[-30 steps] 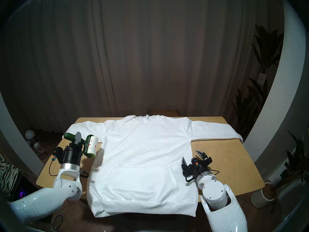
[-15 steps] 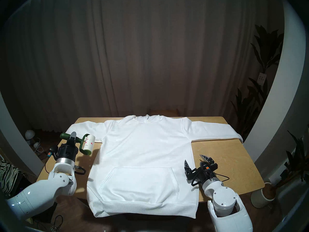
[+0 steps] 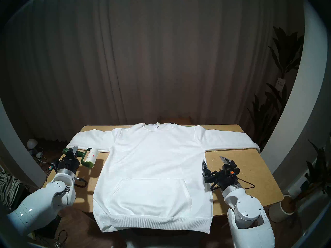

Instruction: Use the fur roller to clean a top

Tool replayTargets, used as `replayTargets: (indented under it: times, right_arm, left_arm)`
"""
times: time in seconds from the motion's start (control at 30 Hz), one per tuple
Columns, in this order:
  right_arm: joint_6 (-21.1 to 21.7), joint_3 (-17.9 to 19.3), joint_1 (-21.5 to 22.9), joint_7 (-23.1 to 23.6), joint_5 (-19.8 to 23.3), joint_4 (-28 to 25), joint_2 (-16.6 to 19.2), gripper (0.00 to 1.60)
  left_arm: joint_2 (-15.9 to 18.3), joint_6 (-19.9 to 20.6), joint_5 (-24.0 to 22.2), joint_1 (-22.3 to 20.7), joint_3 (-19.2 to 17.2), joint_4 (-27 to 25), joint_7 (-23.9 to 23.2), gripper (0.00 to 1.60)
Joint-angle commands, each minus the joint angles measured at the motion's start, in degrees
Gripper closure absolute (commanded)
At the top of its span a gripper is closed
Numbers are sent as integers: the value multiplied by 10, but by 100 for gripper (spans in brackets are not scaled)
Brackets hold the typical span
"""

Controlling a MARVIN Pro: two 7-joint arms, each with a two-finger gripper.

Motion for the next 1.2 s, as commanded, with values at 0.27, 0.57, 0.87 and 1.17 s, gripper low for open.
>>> replayTargets:
  times: [0.27,0.57,0.87,1.17]
  right_arm:
    - [0,24,47,-19,23,-8,-8,0]
    - [2,27,73,-32,30,-3,-12,0]
    - [7,28,98,-42,31,14,-9,0]
    - [13,19,122,-47,26,35,-4,0]
  left_arm:
    - [-24,143,-104,-4,-54,62,-111,160]
    - [-35,241,-161,-5,-70,124,-172,160]
    - [-33,334,-183,-18,-61,165,-233,160]
    - [-34,440,-208,-65,-39,240,-264,160]
